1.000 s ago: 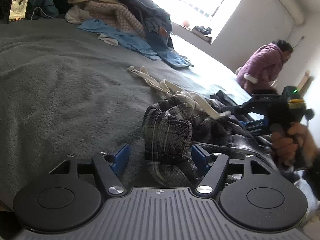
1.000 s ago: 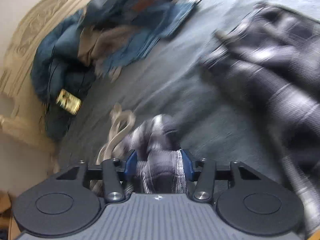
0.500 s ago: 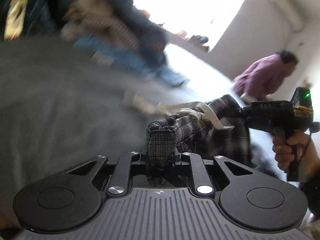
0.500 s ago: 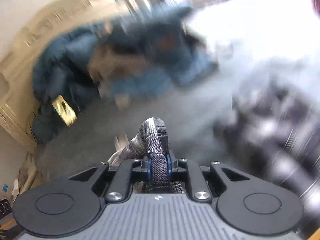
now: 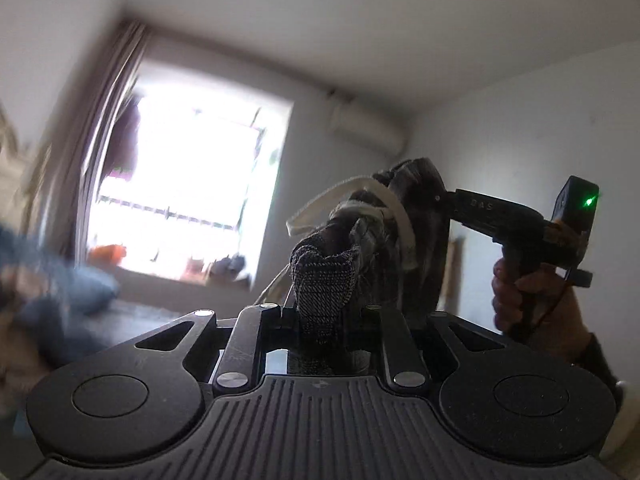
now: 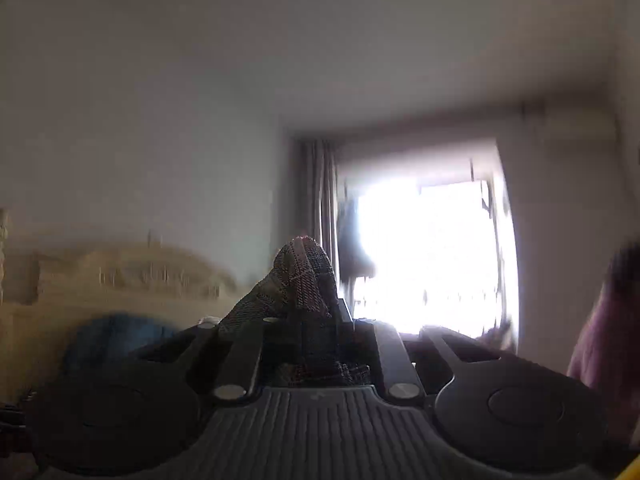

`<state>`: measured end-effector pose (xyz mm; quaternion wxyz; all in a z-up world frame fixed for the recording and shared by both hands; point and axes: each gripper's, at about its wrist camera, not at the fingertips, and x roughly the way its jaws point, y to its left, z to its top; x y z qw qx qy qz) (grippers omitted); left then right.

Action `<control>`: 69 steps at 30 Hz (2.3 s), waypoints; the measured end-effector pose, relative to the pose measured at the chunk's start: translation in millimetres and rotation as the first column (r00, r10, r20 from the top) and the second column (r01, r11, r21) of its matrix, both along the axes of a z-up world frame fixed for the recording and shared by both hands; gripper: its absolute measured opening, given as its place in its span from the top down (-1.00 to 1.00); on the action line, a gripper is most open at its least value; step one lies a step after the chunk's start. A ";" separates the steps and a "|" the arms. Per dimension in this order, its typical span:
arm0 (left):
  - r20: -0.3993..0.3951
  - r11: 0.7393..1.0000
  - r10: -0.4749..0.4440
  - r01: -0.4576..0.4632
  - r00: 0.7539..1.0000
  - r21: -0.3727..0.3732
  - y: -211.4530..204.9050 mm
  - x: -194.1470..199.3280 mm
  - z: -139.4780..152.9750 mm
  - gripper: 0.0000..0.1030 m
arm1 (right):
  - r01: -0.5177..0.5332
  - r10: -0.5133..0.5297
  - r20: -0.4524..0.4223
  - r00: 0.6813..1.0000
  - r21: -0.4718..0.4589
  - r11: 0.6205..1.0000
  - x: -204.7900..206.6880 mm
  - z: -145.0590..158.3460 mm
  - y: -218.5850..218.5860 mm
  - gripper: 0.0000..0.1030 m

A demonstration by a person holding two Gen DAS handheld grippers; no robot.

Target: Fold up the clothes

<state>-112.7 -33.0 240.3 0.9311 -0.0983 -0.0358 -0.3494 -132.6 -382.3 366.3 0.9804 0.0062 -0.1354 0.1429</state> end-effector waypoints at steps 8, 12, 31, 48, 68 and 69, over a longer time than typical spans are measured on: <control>-0.008 1.000 0.023 -0.023 1.000 -0.006 4.0 -6.3 -28.1 0.69 | 0.034 -0.035 -0.013 0.999 -0.050 0.998 20.3 -21.8 21.7 0.68; -0.102 0.998 0.061 -0.064 0.993 -0.018 26.5 4.7 -72.6 0.69 | -0.013 0.001 -0.135 0.991 -0.086 0.996 74.1 -65.5 55.0 0.68; -0.590 0.791 0.478 -0.610 0.651 -0.032 207.3 91.1 -302.2 0.69 | -0.403 0.140 -0.590 0.795 -0.343 0.848 316.5 -344.2 427.2 0.69; -0.607 0.676 0.539 -0.730 0.583 -0.100 283.0 107.9 -332.1 0.74 | -0.504 0.206 -0.636 0.743 -0.330 0.798 362.4 -377.7 507.1 0.69; -0.662 0.609 0.609 -0.793 0.436 0.037 339.6 118.1 -342.8 -0.04 | -0.419 0.226 -0.823 0.521 -0.016 0.908 437.1 -402.6 486.8 -0.42; -0.658 0.596 0.617 -0.802 0.432 0.033 340.3 115.2 -340.2 -0.10 | -0.399 0.238 -0.819 0.523 0.011 0.917 433.6 -391.1 466.7 -0.42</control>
